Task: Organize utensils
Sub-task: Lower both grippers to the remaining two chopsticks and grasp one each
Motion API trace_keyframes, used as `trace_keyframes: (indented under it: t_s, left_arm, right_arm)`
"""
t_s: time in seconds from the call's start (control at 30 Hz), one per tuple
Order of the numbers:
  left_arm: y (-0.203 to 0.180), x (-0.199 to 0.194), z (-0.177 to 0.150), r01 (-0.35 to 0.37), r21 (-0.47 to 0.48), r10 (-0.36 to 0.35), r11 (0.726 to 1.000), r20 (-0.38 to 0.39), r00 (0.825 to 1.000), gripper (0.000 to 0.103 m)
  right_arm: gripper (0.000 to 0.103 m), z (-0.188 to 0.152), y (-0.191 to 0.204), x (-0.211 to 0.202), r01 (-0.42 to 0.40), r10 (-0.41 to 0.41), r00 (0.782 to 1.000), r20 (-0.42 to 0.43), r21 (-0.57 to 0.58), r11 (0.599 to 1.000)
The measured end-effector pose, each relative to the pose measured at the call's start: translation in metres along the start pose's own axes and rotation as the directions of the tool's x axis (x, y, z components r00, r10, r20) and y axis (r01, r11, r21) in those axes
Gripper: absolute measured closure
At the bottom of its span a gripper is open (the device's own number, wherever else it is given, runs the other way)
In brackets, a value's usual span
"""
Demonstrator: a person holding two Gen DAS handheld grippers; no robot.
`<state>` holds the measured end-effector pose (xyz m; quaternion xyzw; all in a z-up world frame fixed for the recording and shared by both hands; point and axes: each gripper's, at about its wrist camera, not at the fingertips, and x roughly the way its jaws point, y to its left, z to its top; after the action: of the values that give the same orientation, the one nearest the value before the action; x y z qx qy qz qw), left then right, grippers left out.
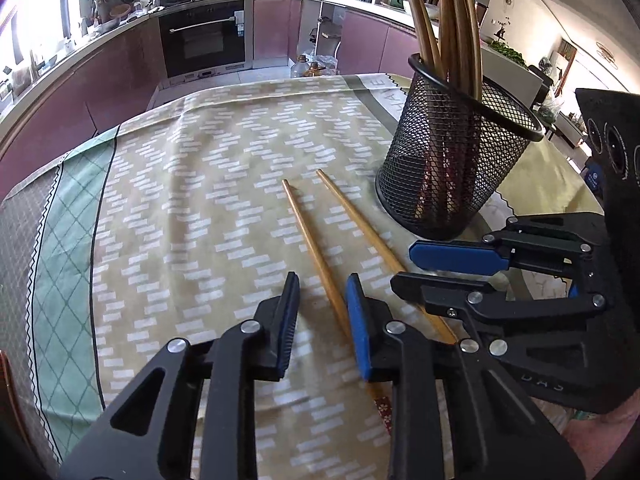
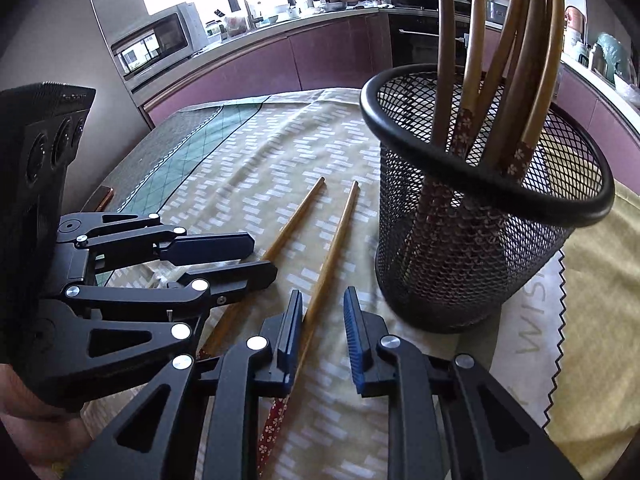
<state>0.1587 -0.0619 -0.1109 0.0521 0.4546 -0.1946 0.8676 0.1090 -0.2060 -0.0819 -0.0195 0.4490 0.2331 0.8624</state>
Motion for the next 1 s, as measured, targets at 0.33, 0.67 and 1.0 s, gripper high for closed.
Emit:
trace_keyframes:
  t_s: [0.33,0.67,1.0]
  left_arm:
    - [0.002,0.001,0.0,-0.03,-0.056,0.03,0.998,0.011,0.999,0.092]
    - [0.002,-0.005,-0.006,-0.039,-0.114,0.042,0.993,0.022,0.999,0.095]
    - [0.004,-0.026,-0.014,-0.018,-0.138,0.025,0.99,0.048,0.999,0.095]
  right_arm:
    - [0.083,0.005,0.006,0.006,0.023,-0.023,1.0,0.015,-0.016,1.0]
    - [0.096,0.004,-0.004,0.006,-0.002,0.001,1.0,0.029,0.041,0.999]
    - [0.097,-0.001,-0.011,-0.015,-0.069,0.064,0.996,0.068,0.075,0.995]
